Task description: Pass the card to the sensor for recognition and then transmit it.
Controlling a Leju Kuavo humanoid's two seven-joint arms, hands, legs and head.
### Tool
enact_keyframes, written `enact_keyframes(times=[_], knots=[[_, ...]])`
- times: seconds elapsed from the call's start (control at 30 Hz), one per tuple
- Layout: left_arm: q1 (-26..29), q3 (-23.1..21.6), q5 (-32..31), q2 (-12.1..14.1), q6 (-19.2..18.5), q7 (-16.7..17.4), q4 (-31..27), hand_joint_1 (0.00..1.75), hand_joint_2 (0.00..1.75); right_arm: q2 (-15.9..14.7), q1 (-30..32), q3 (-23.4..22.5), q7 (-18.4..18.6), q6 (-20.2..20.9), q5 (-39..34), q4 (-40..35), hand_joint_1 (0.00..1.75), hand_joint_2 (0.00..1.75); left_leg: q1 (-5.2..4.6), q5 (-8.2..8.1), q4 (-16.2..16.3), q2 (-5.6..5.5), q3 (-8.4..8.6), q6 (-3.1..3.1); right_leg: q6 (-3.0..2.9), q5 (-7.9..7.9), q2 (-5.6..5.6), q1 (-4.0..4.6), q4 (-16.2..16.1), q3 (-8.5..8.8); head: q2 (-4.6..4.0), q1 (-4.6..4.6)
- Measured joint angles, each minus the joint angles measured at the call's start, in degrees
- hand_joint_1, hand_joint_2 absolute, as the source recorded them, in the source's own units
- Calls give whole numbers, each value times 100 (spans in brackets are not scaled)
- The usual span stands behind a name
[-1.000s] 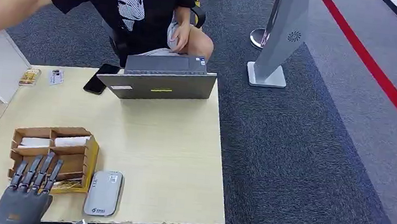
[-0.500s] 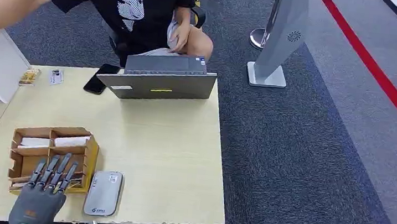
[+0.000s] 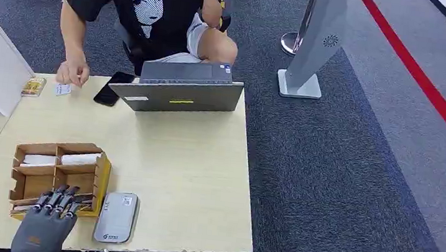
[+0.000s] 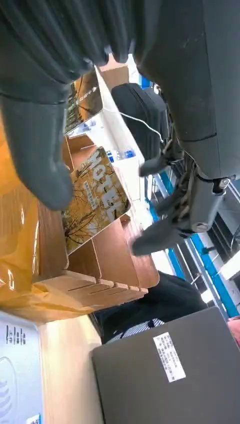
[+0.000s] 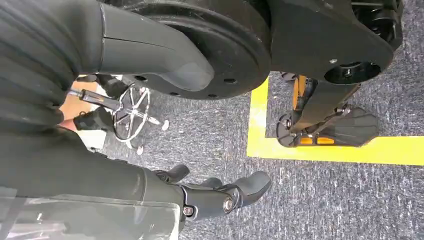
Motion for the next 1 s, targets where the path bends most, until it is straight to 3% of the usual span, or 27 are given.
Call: enact_keyframes(times=[0.77,0.9,1.0], knots=[[16,-37,37,70,35,35,0,175,175,0,-1,-11,0,0,13,0,0,175,0,0,0,0,0,0,0,0,0,0,0,0,0,0],[20,-37,122,76,282,37,-94,175,175,0,-2,-18,0,0,61,0,0,175,0,0,0,-1,0,0,0,0,-1,0,0,0,0,0],[-3,-35,63,79,446,-13,-475,175,175,0,-5,-24,6,2,142,0,0,175,0,1,0,-1,0,-1,0,0,-2,0,0,0,0,0]])
